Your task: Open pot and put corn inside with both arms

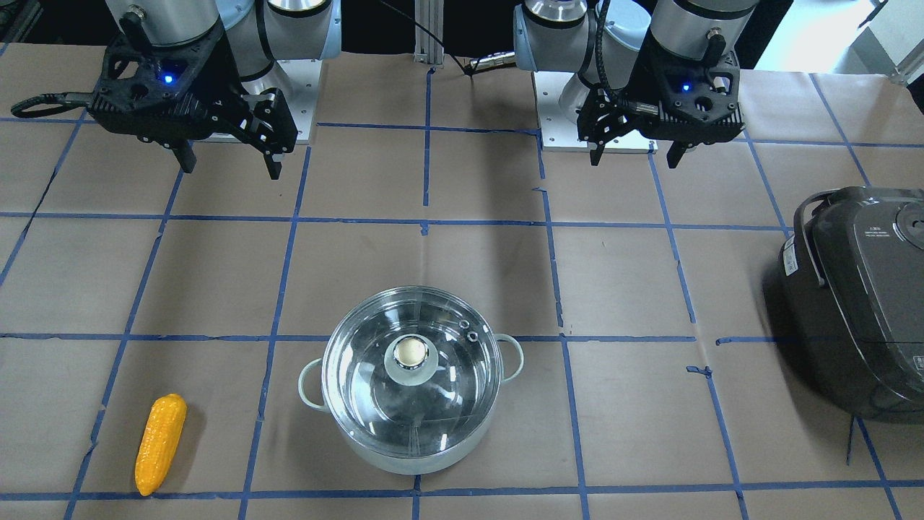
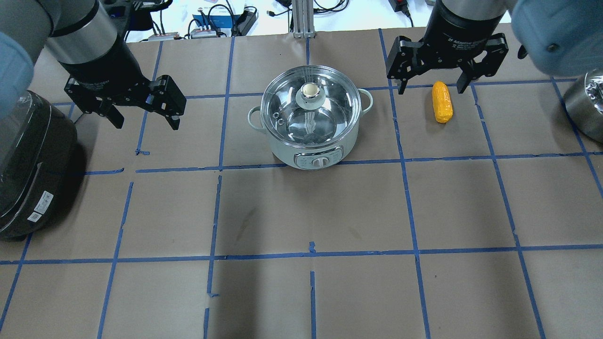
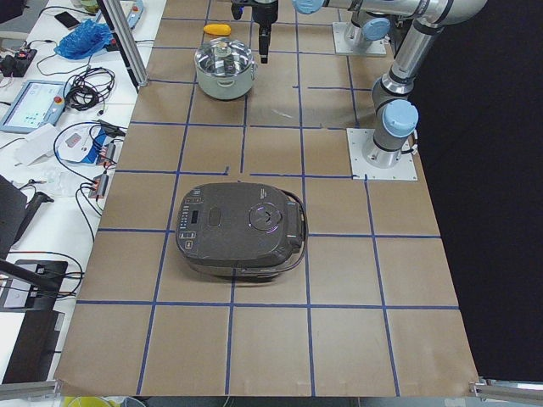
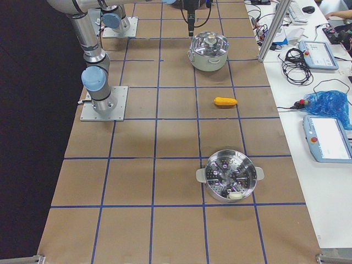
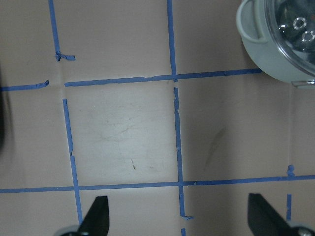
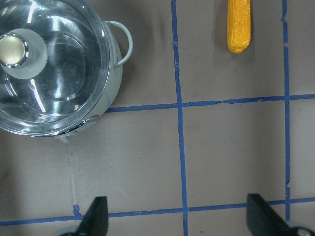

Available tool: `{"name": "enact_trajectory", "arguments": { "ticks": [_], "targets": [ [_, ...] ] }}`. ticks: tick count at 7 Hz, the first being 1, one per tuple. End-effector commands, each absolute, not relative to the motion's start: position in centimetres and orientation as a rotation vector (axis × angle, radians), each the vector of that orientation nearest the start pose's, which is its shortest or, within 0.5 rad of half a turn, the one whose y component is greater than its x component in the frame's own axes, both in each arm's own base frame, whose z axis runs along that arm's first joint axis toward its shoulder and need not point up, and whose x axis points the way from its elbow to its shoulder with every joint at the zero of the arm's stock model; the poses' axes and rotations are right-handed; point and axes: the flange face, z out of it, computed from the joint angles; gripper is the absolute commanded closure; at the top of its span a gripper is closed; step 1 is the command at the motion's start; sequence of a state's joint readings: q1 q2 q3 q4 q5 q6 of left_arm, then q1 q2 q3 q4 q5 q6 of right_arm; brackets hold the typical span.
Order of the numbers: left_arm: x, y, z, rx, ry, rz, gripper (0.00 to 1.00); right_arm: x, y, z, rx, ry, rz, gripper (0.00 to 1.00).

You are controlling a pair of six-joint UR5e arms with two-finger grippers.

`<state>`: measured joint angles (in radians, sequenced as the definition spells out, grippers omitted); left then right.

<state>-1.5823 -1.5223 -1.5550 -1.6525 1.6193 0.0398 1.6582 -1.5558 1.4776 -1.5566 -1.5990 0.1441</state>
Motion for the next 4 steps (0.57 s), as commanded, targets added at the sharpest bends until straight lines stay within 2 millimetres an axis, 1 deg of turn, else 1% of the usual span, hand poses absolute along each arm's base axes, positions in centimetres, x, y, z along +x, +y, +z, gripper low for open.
{"name": "enact_trajectory", "arguments": {
  "ticks": [1,2,3,4],
  "targets": [
    [-13.3,-46.9,50.8,0.077,3.095,0.039,0.00,18.1,-48.7,52.7,0.072,3.155,-0.110,0.00],
    [-13.3,-47.0,50.8,0.077,3.095,0.032,0.00,18.3,-48.7,52.7,0.067,3.151,-0.117,0.00],
    [-13.2,-47.1,50.8,0.072,3.096,0.030,0.00,18.1,-48.8,52.6,0.069,3.152,-0.112,0.00],
    [-13.2,-47.0,50.8,0.077,3.096,0.030,0.00,17.6,-49.8,53.6,0.007,3.151,-0.164,0.00]
  ]
}}
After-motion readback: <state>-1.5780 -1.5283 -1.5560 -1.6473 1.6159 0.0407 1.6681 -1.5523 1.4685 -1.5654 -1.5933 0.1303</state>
